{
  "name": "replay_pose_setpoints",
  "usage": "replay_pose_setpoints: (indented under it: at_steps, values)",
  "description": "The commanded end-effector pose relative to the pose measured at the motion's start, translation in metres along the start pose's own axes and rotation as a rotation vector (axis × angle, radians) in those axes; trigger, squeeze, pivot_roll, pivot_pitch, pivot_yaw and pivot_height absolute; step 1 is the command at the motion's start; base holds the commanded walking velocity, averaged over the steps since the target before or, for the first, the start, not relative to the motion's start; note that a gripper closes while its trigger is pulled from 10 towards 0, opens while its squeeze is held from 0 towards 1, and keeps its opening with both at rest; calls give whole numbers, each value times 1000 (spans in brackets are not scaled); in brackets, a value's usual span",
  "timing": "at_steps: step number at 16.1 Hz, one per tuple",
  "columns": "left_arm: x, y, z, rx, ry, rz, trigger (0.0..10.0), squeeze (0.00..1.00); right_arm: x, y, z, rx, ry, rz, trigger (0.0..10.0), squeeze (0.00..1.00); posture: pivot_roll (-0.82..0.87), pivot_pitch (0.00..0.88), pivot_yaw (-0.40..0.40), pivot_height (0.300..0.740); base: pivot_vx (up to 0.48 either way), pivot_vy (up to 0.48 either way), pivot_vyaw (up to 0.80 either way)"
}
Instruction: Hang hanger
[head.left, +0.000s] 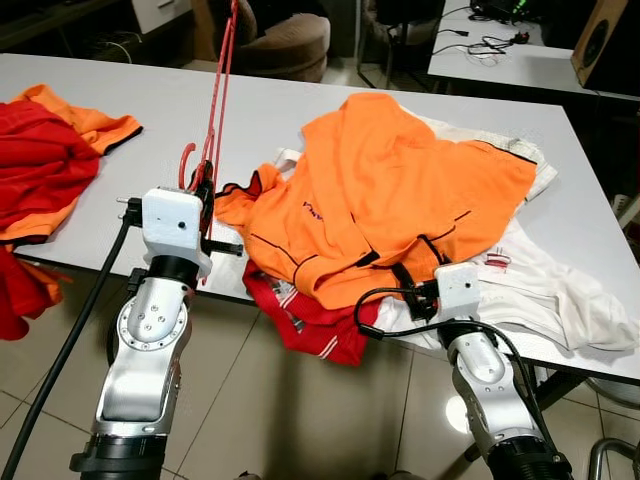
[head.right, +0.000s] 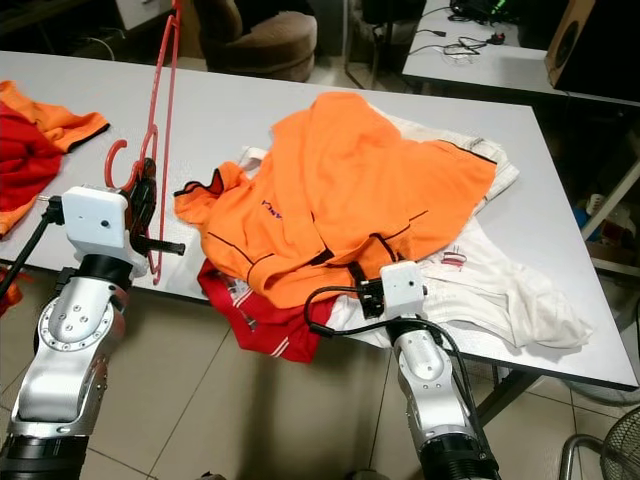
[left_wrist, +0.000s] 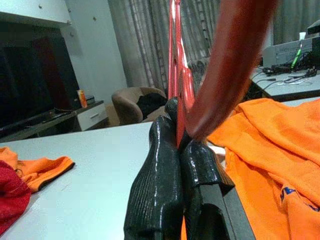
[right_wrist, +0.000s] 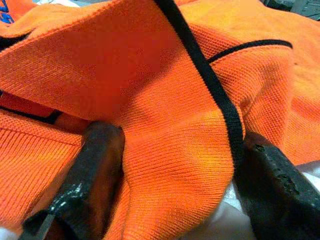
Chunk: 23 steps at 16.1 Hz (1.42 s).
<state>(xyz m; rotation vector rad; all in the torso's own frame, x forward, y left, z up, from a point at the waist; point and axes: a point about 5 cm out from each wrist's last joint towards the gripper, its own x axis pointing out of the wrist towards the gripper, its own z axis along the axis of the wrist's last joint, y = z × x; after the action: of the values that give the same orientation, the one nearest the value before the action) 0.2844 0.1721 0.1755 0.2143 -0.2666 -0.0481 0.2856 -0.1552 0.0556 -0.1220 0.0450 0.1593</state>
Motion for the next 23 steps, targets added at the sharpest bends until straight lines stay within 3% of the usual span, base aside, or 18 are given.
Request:
replay_pose_setpoints:
  at_steps: [1,6,10,18,23]
  values:
    - [4,1,3,5,-7,-6,10000,0,-1,-3,5,11,-17,-24,0,0,-23,0,48,740,0,0,0]
    - [7,-1,2,3,-7,-24,10000,0,-8,7,10,-10,-59,-6,0,0,-33,0,57,740,0,0,0]
    - [11,-4,3,-1,-15,-43,10000,0,-8,2,26,-5,-116,-44,0,0,-42,0,67,740,0,0,0]
    - [23,-7,2,-37,-8,-45,10000,0,24,-36,131,-46,-408,-114,0,0,-48,0,64,740,0,0,0]
    - [27,-3,-6,-92,31,3,10000,0,40,-43,159,-37,-474,-111,0,0,-27,0,44,740,0,0,0]
